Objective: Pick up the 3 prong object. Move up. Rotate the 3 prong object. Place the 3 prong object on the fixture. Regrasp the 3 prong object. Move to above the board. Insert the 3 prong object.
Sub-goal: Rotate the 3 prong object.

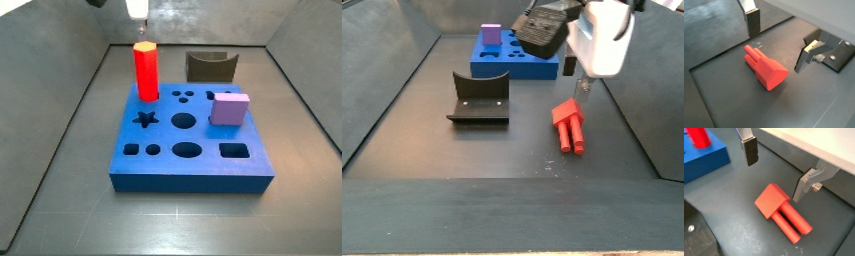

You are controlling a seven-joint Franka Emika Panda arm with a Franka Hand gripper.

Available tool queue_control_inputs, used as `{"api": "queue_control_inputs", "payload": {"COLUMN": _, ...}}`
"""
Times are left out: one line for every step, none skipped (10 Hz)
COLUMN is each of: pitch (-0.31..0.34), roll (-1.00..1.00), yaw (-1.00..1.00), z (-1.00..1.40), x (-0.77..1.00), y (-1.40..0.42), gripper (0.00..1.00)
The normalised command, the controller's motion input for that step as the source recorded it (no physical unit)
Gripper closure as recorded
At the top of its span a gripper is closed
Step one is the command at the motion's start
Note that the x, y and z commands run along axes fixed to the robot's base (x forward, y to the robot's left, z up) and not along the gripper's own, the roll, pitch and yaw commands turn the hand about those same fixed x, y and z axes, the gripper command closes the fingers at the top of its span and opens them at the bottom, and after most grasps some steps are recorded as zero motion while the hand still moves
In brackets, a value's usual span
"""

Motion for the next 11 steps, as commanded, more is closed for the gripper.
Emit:
{"api": "queue_control_inputs", "payload": {"pitch": -0.010, "roll": 0.00, "yaw": 1.00, "z": -0.03, "x": 0.04, "y": 0.00, "gripper": 0.00}}
{"api": "queue_control_inputs", "payload": {"pitch": -0.010, "roll": 0.00, "yaw": 1.00, "z": -0.03, "x": 0.04, "y": 0.00, "gripper": 0.00}}
{"api": "queue_control_inputs", "payload": {"pitch": -0.011, "roll": 0.00, "yaw": 1.00, "z": -0.03, "x": 0.04, "y": 0.00, "gripper": 0.00}}
{"api": "queue_control_inputs", "payload": {"pitch": -0.012, "roll": 0.00, "yaw": 1.00, "z": -0.03, "x": 0.04, "y": 0.00, "gripper": 0.00}}
{"api": "queue_control_inputs", "payload": {"pitch": -0.012, "roll": 0.00, "yaw": 1.00, "z": -0.03, "x": 0.04, "y": 0.00, "gripper": 0.00}}
{"api": "queue_control_inputs", "payload": {"pitch": -0.013, "roll": 0.00, "yaw": 1.00, "z": -0.03, "x": 0.04, "y": 0.00, "gripper": 0.00}}
{"api": "queue_control_inputs", "payload": {"pitch": -0.014, "roll": 0.00, "yaw": 1.00, "z": -0.03, "x": 0.04, "y": 0.00, "gripper": 0.00}}
{"api": "queue_control_inputs", "payload": {"pitch": -0.015, "roll": 0.00, "yaw": 1.00, "z": -0.03, "x": 0.04, "y": 0.00, "gripper": 0.00}}
{"api": "queue_control_inputs", "payload": {"pitch": -0.016, "roll": 0.00, "yaw": 1.00, "z": -0.03, "x": 0.04, "y": 0.00, "gripper": 0.00}}
{"api": "queue_control_inputs", "payload": {"pitch": -0.018, "roll": 0.00, "yaw": 1.00, "z": -0.03, "x": 0.04, "y": 0.00, "gripper": 0.00}}
{"api": "queue_control_inputs", "payload": {"pitch": -0.019, "roll": 0.00, "yaw": 1.00, "z": -0.03, "x": 0.04, "y": 0.00, "gripper": 0.00}}
